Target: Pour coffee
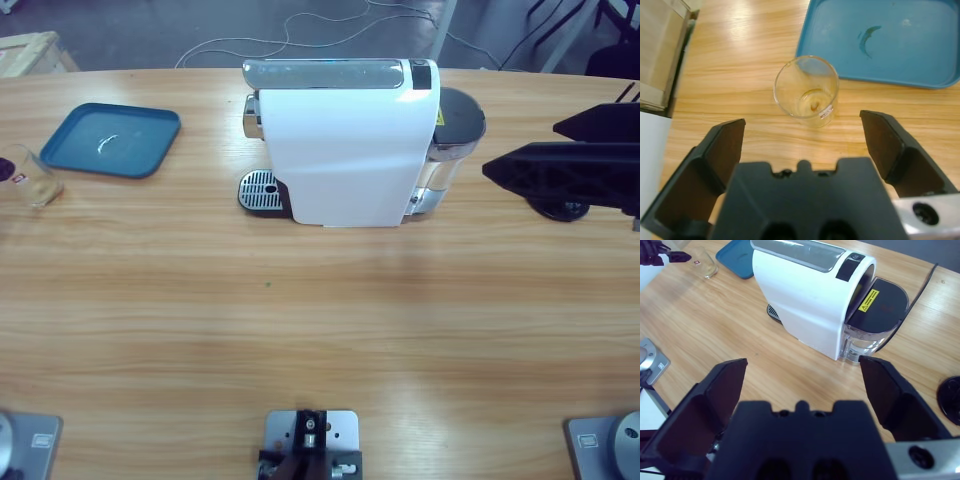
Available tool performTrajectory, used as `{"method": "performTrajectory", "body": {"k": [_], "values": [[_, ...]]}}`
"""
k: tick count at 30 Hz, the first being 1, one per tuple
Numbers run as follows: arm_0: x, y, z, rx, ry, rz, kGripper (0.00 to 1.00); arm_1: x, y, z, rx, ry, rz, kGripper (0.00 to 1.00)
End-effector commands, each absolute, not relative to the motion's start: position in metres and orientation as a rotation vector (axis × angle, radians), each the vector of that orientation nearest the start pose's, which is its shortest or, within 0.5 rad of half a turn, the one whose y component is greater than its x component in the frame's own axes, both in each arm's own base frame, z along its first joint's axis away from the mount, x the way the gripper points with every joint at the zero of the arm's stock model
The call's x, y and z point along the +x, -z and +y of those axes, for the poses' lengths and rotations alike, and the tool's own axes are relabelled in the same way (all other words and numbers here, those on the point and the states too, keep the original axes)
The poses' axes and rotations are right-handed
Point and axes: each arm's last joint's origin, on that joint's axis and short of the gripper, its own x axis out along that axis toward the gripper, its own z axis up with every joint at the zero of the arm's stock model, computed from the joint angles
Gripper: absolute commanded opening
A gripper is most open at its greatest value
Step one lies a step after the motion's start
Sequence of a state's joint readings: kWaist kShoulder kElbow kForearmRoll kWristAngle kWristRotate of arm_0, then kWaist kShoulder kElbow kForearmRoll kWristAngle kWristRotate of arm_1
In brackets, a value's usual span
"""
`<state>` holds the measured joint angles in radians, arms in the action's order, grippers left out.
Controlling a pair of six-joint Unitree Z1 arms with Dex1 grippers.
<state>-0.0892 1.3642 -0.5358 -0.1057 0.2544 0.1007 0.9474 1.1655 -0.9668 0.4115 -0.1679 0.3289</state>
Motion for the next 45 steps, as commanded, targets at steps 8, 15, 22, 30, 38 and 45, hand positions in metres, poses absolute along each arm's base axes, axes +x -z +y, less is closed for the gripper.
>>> {"method": "performTrajectory", "body": {"k": [8,15,22,30,38,45], "values": [[0.255,-0.225,0.011,0.23,-0.065,0.824,1.0,0.129,-0.354,0.168,-0.07,-0.63,0.714,1.0],[0.262,-0.217,0.013,0.239,-0.062,0.84,1.0,0.129,-0.352,0.168,-0.076,-0.626,0.721,1.0],[0.274,-0.211,0.018,0.204,-0.041,0.818,1.0,0.122,-0.353,0.158,-0.085,-0.622,0.734,1.0],[0.282,-0.199,0.02,0.198,-0.035,0.831,1.0,0.116,-0.354,0.149,-0.092,-0.616,0.742,1.0],[0.283,-0.192,0.025,0.187,-0.041,0.855,0.78,0.116,-0.353,0.149,-0.093,-0.615,0.744,1.0],[0.281,-0.192,0.027,0.174,0.038,0.848,0.595,0.115,-0.354,0.147,-0.089,-0.617,0.738,1.0]]}}
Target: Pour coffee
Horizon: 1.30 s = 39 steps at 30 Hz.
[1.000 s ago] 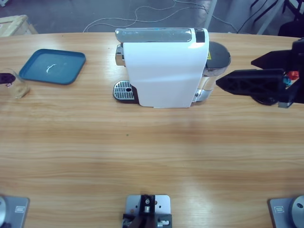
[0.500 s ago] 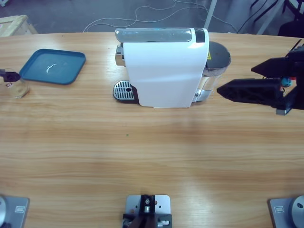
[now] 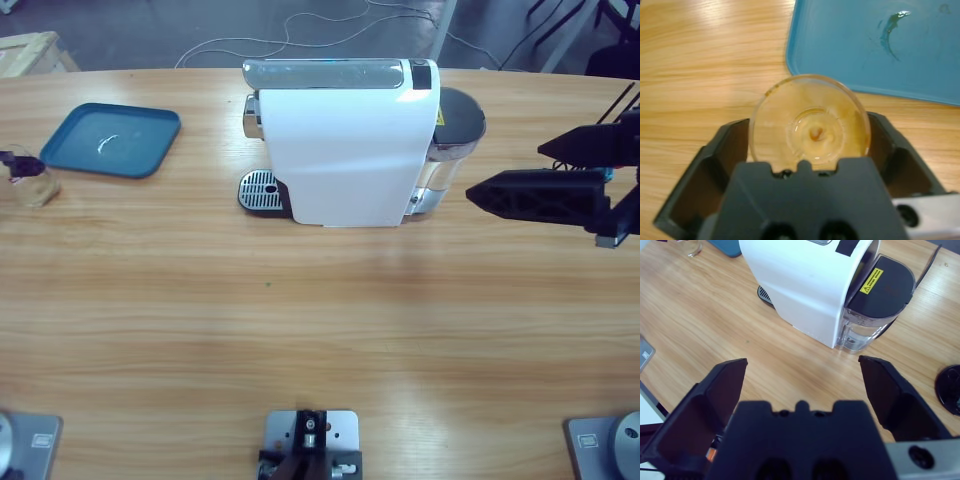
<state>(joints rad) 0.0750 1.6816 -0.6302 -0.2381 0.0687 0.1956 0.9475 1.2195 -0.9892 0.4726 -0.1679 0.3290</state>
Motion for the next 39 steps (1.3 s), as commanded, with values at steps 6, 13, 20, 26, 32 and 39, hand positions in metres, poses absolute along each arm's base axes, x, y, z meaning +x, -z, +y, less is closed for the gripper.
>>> {"method": "performTrajectory", "body": {"k": [6,13,20,26,32,39], "values": [[0.274,-0.193,0.024,0.176,0.086,0.838,0.027,0.113,-0.352,0.145,-0.088,-0.615,0.74,1.0],[0.238,-0.238,0.004,0.199,0.268,0.641,0.0,0.107,-0.373,0.135,-0.064,-0.611,0.673,1.0],[0.218,-0.263,-0.04,0.263,0.6,0.546,0.0,0.07,-0.403,0.079,-0.003,-0.599,0.564,1.0],[0.231,-0.277,-0.093,0.478,0.946,0.524,0.0,0.056,-0.424,0.052,-0.012,-0.539,0.524,1.0],[0.261,-0.266,-0.136,0.649,1.104,0.49,0.0,0.049,-0.426,0.038,-0.039,-0.482,0.5,1.0],[0.306,-0.224,-0.167,0.719,1.225,0.524,0.0,0.054,-0.424,0.043,-0.065,-0.457,0.521,1.0]]}}
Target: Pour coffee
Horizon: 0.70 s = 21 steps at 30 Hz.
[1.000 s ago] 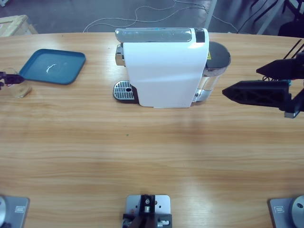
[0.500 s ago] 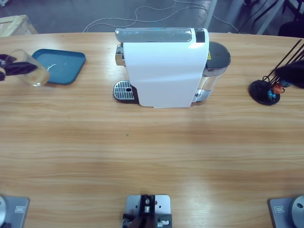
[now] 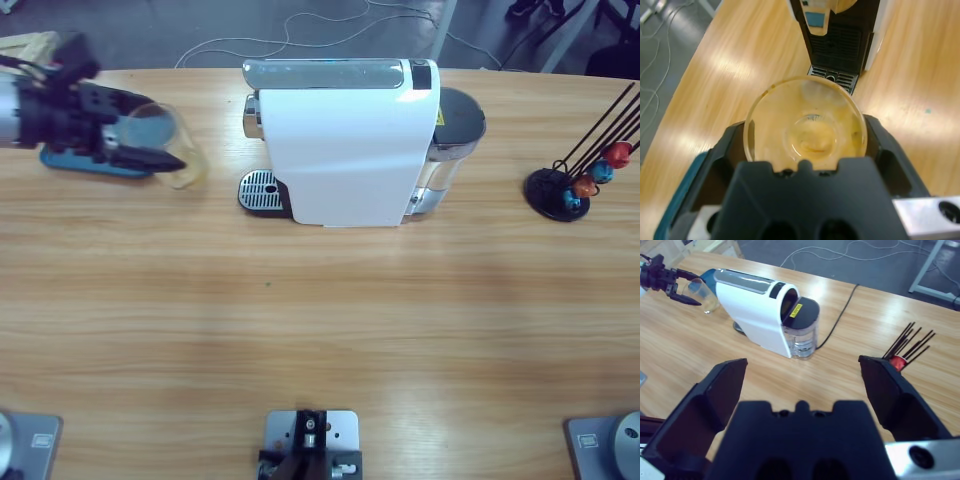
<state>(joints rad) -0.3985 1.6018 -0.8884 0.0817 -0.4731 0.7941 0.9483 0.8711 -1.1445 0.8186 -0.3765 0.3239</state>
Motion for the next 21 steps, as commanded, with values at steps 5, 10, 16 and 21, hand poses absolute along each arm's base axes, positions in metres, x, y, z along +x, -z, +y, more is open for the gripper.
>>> {"method": "performTrajectory", "body": {"k": [5,10,16,21], "values": [[0.325,-0.212,-0.183,0.682,1.28,0.526,0.0,0.058,-0.424,0.047,-0.075,-0.433,0.529,1.0],[0.327,-0.202,-0.203,0.671,1.317,0.545,0.0,0.062,-0.422,0.051,-0.083,-0.429,0.538,1.0],[0.326,-0.194,-0.209,0.667,1.334,0.563,0.0,0.06,-0.422,0.049,-0.077,-0.428,0.536,1.0],[0.322,-0.196,-0.217,0.665,1.352,0.552,0.0,0.06,-0.421,0.049,-0.069,-0.427,0.535,1.0]]}}
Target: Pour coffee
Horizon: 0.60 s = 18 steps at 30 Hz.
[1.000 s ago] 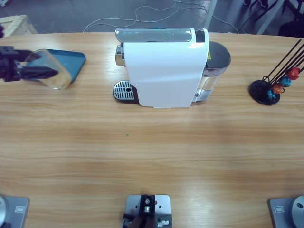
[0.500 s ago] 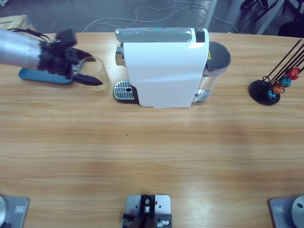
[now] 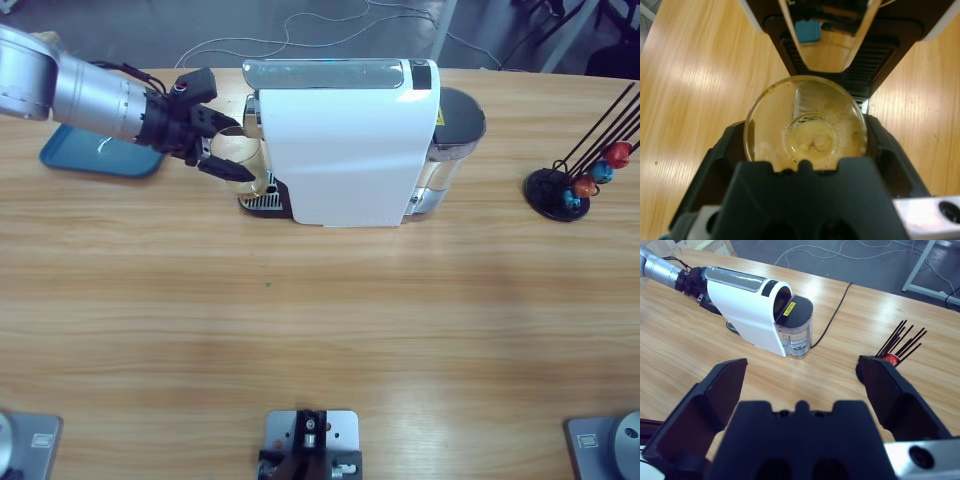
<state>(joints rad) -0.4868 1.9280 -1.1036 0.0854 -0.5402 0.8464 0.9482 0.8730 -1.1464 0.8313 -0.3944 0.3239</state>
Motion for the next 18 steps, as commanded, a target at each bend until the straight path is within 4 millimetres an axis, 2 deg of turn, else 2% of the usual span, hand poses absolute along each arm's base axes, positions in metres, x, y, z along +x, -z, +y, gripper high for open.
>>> {"method": "performTrajectory", "body": {"k": [1,18], "values": [[0.3211,-0.1962,-0.2172,0.664,1.353,0.551,0.0,0.0604,-0.4205,0.0492,-0.068,-0.428,0.537,1.0],[0.324,-0.1915,-0.2195,0.628,1.341,0.583,0.0,0.0585,-0.4186,0.0455,-0.061,-0.416,0.533,1.0]]}}
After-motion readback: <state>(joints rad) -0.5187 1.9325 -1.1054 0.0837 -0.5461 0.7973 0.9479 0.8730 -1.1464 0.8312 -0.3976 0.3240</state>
